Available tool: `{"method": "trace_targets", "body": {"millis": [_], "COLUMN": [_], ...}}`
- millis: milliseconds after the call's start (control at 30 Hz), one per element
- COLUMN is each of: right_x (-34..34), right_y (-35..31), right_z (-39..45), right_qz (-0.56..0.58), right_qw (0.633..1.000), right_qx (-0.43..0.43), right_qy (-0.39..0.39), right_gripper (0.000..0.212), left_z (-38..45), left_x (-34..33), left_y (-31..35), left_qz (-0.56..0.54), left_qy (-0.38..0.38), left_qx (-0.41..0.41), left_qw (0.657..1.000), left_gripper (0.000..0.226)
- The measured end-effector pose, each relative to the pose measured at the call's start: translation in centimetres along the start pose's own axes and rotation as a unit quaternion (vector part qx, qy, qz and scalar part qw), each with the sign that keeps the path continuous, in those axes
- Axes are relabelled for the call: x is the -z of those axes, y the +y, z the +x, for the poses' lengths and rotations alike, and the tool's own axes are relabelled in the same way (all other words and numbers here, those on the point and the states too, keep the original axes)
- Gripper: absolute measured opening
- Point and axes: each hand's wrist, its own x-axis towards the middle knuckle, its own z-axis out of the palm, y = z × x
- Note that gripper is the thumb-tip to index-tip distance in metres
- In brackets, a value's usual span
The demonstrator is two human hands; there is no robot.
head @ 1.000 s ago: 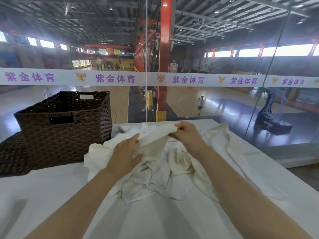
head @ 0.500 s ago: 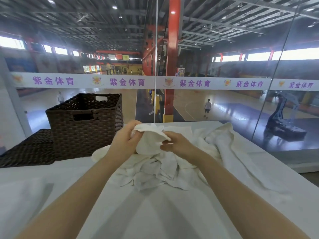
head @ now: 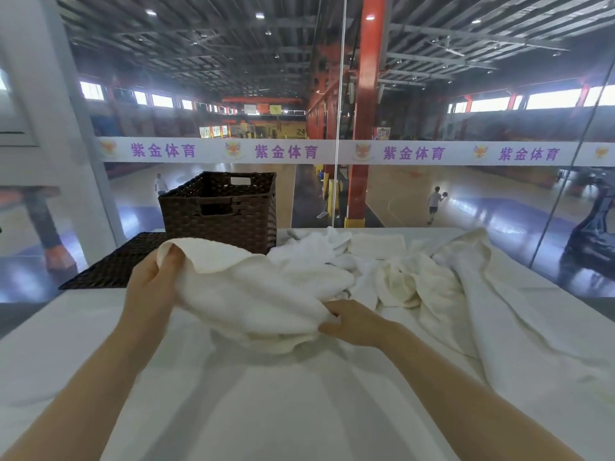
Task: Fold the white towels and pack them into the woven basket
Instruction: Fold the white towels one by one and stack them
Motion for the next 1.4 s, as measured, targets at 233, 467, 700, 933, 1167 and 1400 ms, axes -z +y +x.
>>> {"method": "trace_targets", "body": {"millis": [233, 467, 700, 933, 1167, 1400], "right_x": [-3.2, -4.6, -2.3, -5.1, -7.0, -4.7], "right_y": [-1.0, -1.4, -1.3, -6.7, -3.7, -0.1], "right_z": [-2.1, -2.4, -2.8, -4.1, -3.3, -2.6], "right_qz": [-0.007, -0.036, -0.271, 0.057, 0.089, 0.423], "right_qw": [0.992, 0.977, 0.945, 0.994, 0.990, 0.846], "right_qx": [-0.042, -0.058, -0.183, 0.090, 0.005, -0.184], "right_qy": [-0.123, -0.200, -0.032, 0.009, 0.106, 0.269], "right_gripper": [0.018, 0.043, 0.036, 0.050, 0.005, 0.014], "left_z": [-1.5, -3.7, -6.4, -9.1, -9.1, -8.9], "left_x": [4.6, 3.7, 1.6, -2.1, 0.0, 3.5], "left_y": [-5.2, -7.0, -6.5, -6.0, -8.2, -13.3], "left_qz": [0.154, 0.185, 0.232, 0.188, 0.245, 0.345], "left_qy": [-0.043, -0.173, -0.290, -0.307, -0.250, -0.280], "left_qx": [0.046, 0.122, 0.063, 0.082, 0.092, 0.114], "left_qw": [0.986, 0.960, 0.926, 0.930, 0.932, 0.889], "left_gripper": [0.035, 0.031, 0.022, 0.019, 0.014, 0.058]}}
